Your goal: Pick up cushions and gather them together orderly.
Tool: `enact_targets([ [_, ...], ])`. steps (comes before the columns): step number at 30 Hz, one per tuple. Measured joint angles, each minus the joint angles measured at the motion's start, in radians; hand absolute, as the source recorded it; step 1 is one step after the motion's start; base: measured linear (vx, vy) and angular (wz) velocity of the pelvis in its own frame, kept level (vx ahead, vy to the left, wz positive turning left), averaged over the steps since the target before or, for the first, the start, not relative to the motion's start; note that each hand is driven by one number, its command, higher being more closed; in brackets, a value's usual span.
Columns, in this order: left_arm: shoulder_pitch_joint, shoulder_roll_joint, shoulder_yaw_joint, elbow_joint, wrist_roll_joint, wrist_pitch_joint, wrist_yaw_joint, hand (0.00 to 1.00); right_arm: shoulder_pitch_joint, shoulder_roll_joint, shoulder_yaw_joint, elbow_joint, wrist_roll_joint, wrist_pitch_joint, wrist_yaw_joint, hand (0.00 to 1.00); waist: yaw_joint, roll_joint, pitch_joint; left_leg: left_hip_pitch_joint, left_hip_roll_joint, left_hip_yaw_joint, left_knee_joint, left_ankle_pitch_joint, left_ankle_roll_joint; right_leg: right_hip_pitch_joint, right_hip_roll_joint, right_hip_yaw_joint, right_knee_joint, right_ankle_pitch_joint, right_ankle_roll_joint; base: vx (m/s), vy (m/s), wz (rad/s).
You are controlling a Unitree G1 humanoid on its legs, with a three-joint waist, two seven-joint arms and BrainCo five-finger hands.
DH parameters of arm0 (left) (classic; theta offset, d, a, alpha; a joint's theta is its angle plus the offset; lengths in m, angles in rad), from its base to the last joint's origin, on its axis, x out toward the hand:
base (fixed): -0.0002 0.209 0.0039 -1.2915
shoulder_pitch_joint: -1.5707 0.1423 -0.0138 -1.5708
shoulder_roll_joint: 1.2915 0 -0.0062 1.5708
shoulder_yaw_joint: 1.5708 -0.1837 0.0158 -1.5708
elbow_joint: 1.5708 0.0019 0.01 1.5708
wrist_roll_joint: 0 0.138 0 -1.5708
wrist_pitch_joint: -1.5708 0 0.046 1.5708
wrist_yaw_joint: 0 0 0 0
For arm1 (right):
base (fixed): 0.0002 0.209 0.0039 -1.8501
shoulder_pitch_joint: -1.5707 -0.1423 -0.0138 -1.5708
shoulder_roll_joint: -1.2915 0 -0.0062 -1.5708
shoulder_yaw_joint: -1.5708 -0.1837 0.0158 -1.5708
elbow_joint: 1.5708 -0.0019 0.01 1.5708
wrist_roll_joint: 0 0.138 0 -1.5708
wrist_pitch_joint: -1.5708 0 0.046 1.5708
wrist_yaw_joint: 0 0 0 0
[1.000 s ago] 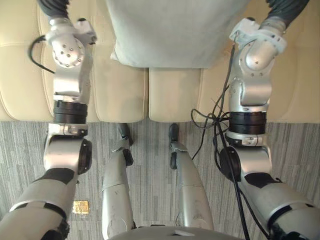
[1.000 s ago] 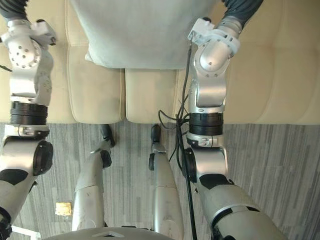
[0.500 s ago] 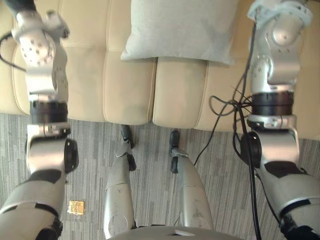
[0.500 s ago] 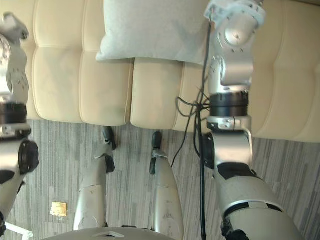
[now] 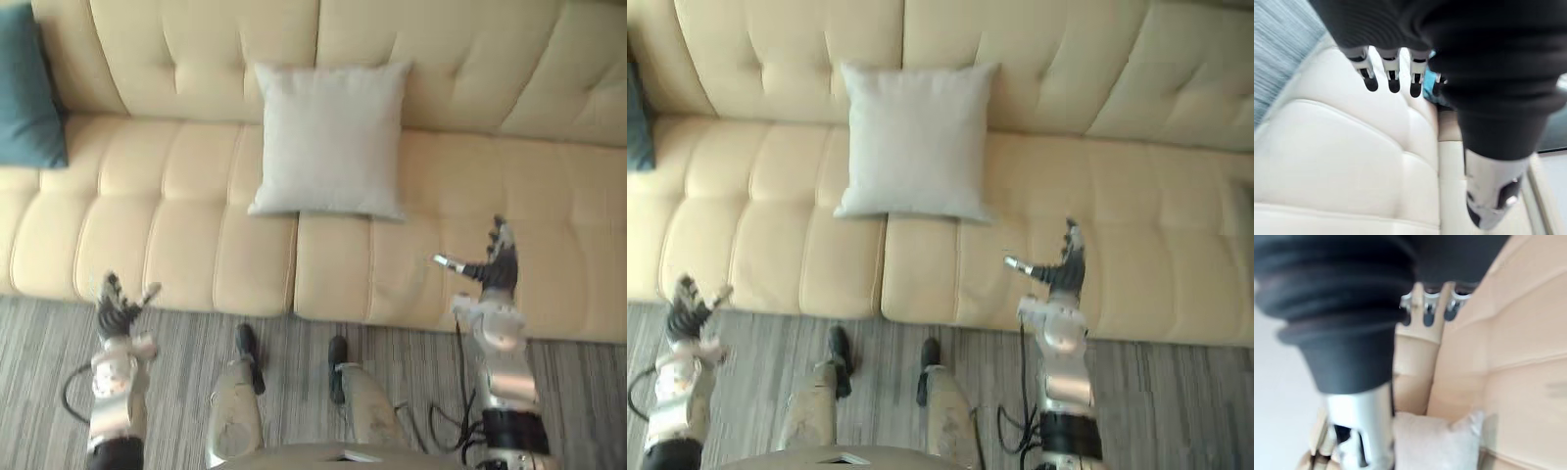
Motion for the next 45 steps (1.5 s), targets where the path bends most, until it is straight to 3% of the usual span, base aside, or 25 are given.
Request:
enact_targets([
  [3, 0.019, -0.041, 0.006, 0.176, 0.045, 0.013, -0.024, 0.0, 0.062, 0.047, 0.003, 0.173, -0.066, -0.005, 0.042, 0.0, -0.006, -0.002, -0.068, 0.062, -0.001, 0.016, -0.027, -0.004, -0.005, 0.07, 0.002, 0.012, -0.073, 0.027, 0.01, 0.08, 0.029, -0.2],
  [7, 0.006, -0.101, 0.034, 0.398, 0.123, 0.038, -0.028, 0.0, 0.075, 0.105, 0.017, 0.467, -0.129, -0.002, 0.075, 0.0, -0.009, -0.014, -0.103, 0.145, -0.003, 0.039, -0.028, -0.03, -0.007, 0.174, 0.0, 0.033, -0.148, 0.056, 0.021, 0.05, 0.045, -0.14],
  [12, -0.001, -0.141, 0.035, 0.51, 0.169, 0.055, -0.022, 0.0, 0.074, 0.161, 0.019, 0.694, -0.184, 0.008, 0.077, 0.0, -0.01, -0.021, -0.115, 0.201, -0.003, 0.067, -0.003, -0.059, -0.006, 0.232, -0.001, 0.065, -0.171, 0.073, 0.033, 0.0, 0.038, -0.18],
  [17, -0.016, -0.173, 0.051, 0.543, 0.189, 0.057, -0.013, 0.0, 0.063, 0.191, 0.024, 0.775, -0.185, 0.026, 0.076, 0.0, -0.003, -0.026, -0.108, 0.2, 0.013, 0.112, 0.075, -0.11, 0.005, 0.228, 0.001, 0.119, -0.17, 0.106, 0.055, -0.11, 0.069, -0.35],
  [19, -0.018, -0.177, 0.053, 0.541, 0.187, 0.058, -0.008, 0.0, 0.058, 0.192, 0.024, 0.8, -0.184, 0.033, 0.076, 0.0, 0.002, -0.029, -0.106, 0.196, 0.027, 0.133, 0.084, -0.116, 0.029, 0.224, -0.019, 0.071, -0.173, 0.064, 0.021, -0.15, 0.061, -0.26],
  [20, -0.019, -0.187, 0.055, 0.542, 0.186, 0.058, -0.005, 0.0, 0.043, 0.192, 0.023, 0.808, -0.183, 0.033, 0.075, 0.0, 0.007, -0.003, -0.095, 0.199, 0.048, 0.142, 0.077, -0.105, 0.046, 0.187, -0.045, -0.013, -0.029, 0.033, 0.006, -0.14, 0.03, -0.22],
  [21, -0.017, -0.184, 0.065, 0.544, 0.185, 0.061, 0.003, 0.0, 0.031, 0.195, 0.024, 0.828, -0.183, 0.033, 0.075, 0.0, 0.007, -0.013, -0.099, 0.202, 0.057, 0.148, 0.076, -0.093, 0.055, 0.144, -0.077, -0.073, 0.201, -0.012, 0.013, -0.14, 0.018, -0.16],
  [24, -0.007, -0.171, 0.064, 0.545, 0.184, 0.065, 0.011, 0.0, 0.028, 0.193, 0.024, 0.88, -0.183, 0.033, 0.075, 0.0, 0.016, -0.032, -0.112, 0.227, 0.051, 0.148, 0.019, -0.043, 0.04, 0.181, -0.145, -0.11, 0.506, -0.076, 0.026, -0.17, -0.097, 0.09],
  [26, -0.001, -0.166, 0.065, 0.553, 0.182, 0.064, 0.013, 0.0, 0.015, 0.192, 0.032, 0.91, -0.184, 0.033, 0.075, 0.0, 0.019, -0.047, -0.133, 0.223, 0.03, 0.145, -0.038, 0.003, 0.034, 0.21, -0.181, -0.104, 0.514, -0.06, 0.031, -0.13, -0.177, 0.03],
  [27, -0.006, -0.154, 0.068, 0.558, 0.182, 0.064, 0.014, 0.0, 0.01, 0.19, 0.034, 0.931, -0.184, 0.035, 0.074, 0.0, 0.026, -0.072, -0.149, 0.211, 0.002, 0.137, -0.069, 0.02, 0.021, 0.224, -0.188, -0.09, 0.431, -0.067, 0.077, -0.12, -0.182, -0.3],
  [29, -0.035, -0.172, 0.063, 0.587, 0.167, 0.066, 0.021, 0.0, -0.018, 0.154, 0.035, 0.948, -0.184, 0.042, 0.071, 0.0, 0.057, -0.038, -0.164, 0.151, -0.023, 0.044, -0.115, 0.032, 0.004, 0.24, -0.132, -0.082, 0.235, -0.112, 0.062, -0.13, -0.105, -0.67],
  [30, -0.039, -0.177, 0.039, 0.604, 0.165, 0.066, 0.028, 0.0, -0.046, 0.121, 0.043, 0.951, -0.184, 0.042, 0.07, 0.0, 0.061, -0.003, -0.157, 0.13, -0.03, -0.007, -0.133, 0.062, 0.011, 0.256, -0.102, -0.085, 0.127, -0.119, 0.06, -0.16, -0.025, -0.96],
  [31, -0.049, -0.169, 0.019, 0.616, 0.164, 0.065, 0.036, 0.0, -0.075, 0.101, 0.046, 0.951, -0.184, 0.042, 0.068, 0.0, 0.057, 0.008, -0.149, 0.101, -0.031, -0.023, -0.129, 0.126, -0.002, 0.261, -0.09, -0.093, 0.045, -0.159, 0.071, -0.17, -0.047, -0.79],
  [34, -0.082, -0.173, -0.046, 0.642, 0.164, 0.064, 0.039, 0.0, -0.061, 0.08, 0.035, 0.948, -0.184, 0.046, 0.063, 0.0, 0.023, 0.038, -0.113, 0.127, -0.027, -0.047, -0.17, 0.155, -0.009, 0.278, -0.085, -0.13, 0.049, -0.153, 0.065, -0.2, -0.059, 0.12],
  [35, -0.08, -0.179, -0.063, 0.64, 0.163, 0.063, 0.038, 0.0, -0.057, 0.073, 0.029, 0.948, -0.183, 0.048, 0.053, 0.0, 0.021, 0.041, -0.113, 0.14, -0.031, -0.051, -0.193, 0.129, -0.032, 0.28, -0.083, -0.131, 0.046, -0.151, 0.06, -0.21, 0.009, 0.1],
  [36, -0.081, -0.181, -0.066, 0.639, 0.164, 0.063, 0.038, 0.0, -0.054, 0.082, 0.025, 0.943, -0.182, 0.047, 0.044, 0.0, 0.016, 0.022, -0.113, 0.141, -0.04, -0.05, -0.191, 0.095, -0.053, 0.278, -0.103, -0.126, 0.026, -0.148, 0.045, -0.21, 0.049, -0.04],
  [37, -0.084, -0.183, -0.062, 0.63, 0.163, 0.062, 0.036, 0.0, -0.055, 0.092, 0.019, 0.941, -0.181, 0.044, 0.042, 0.0, 0.013, 0.011, -0.108, 0.133, -0.046, -0.048, -0.15, 0.08, -0.038, 0.274, -0.111, -0.12, 0.018, -0.137, 0.042, -0.13, 0.086, -0.34],
  [38, -0.086, -0.185, -0.051, 0.612, 0.164, 0.058, 0.034, 0.0, -0.053, 0.095, 0.008, 0.941, -0.181, 0.041, 0.038, 0.0, 0.02, 0.005, -0.106, 0.129, -0.064, -0.067, 0.004, 0.027, -0.008, 0.257, -0.123, -0.089, 0.015, -0.123, 0.046, -0.11, 0.089, -0.56],
  [40, -0.075, -0.191, -0.045, 0.613, 0.165, 0.058, 0.032, 0.0, -0.053, 0.105, -0.013, 0.933, -0.178, 0.04, 0.036, 0.0, 0.019, 0.009, -0.103, 0.148, -0.089, -0.121, 0.109, -0.127, -0.004, 0.239, -0.117, -0.035, 0.016, -0.112, 0.06, -0.09, 0.131, -0.73],
  [45, -0.071, -0.193, -0.015, 0.606, 0.167, 0.06, 0.013, 0.0, 0.001, 0.186, -0.038, 0.893, -0.142, 0.039, 0.036, 0.0, 0.005, -0.007, -0.103, 0.157, -0.122, -0.095, 0.132, -0.225, 0.001, 0.217, -0.091, 0.125, -0.096, -0.023, 0.049, -0.03, 0.166, -0.9],
])
